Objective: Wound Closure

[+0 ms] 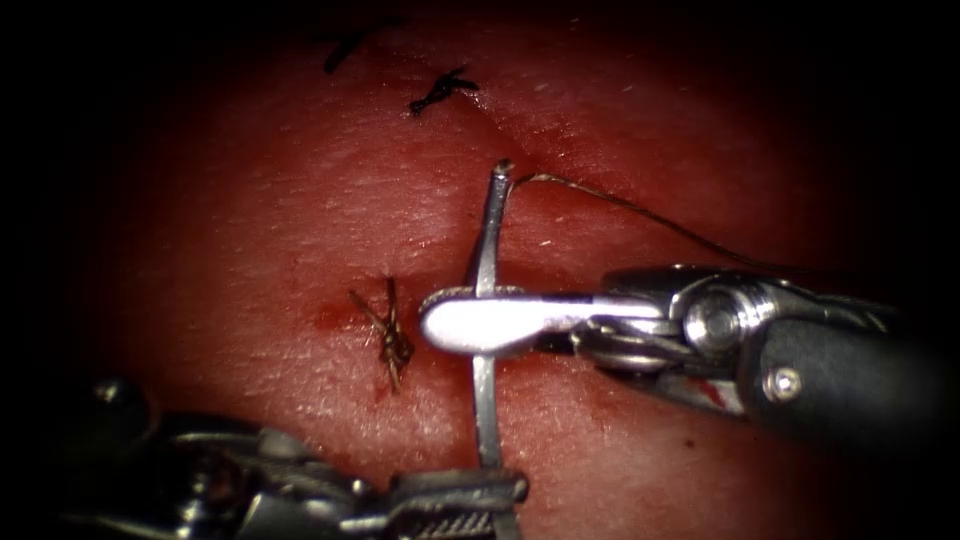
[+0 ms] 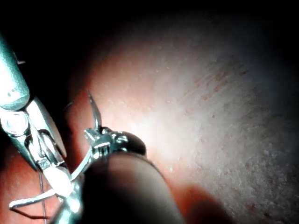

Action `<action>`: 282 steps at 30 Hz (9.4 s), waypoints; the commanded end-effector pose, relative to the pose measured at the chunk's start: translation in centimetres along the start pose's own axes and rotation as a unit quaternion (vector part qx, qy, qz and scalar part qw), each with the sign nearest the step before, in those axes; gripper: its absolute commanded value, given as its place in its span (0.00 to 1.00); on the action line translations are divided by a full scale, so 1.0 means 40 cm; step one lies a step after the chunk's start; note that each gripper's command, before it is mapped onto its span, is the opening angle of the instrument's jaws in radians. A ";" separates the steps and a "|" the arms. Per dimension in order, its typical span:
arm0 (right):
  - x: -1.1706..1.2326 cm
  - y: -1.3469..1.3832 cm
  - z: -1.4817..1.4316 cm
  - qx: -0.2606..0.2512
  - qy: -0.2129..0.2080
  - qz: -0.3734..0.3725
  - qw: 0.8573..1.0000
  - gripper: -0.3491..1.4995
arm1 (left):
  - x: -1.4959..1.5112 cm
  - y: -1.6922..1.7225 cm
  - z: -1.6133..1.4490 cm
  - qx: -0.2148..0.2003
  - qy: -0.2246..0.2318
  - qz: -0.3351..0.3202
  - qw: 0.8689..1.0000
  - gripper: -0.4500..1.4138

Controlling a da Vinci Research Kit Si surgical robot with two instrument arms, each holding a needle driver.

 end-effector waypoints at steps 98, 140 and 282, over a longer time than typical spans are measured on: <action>0.0129 0.0119 -0.0006 -0.035 0.129 -0.733 0.667 0.00 | 0.0368 -0.0056 0.0199 0.201 0.353 -0.290 0.866 0.55; 0.0119 0.0231 0.0000 -0.066 0.078 -0.640 0.761 0.00 | 0.0137 -0.0146 0.0178 0.108 0.238 -0.304 0.916 0.52; -0.0094 0.0177 0.0008 0.117 -0.008 -0.101 0.988 0.87 | 0.0365 -0.0127 0.0023 0.081 0.180 -0.303 0.932 0.49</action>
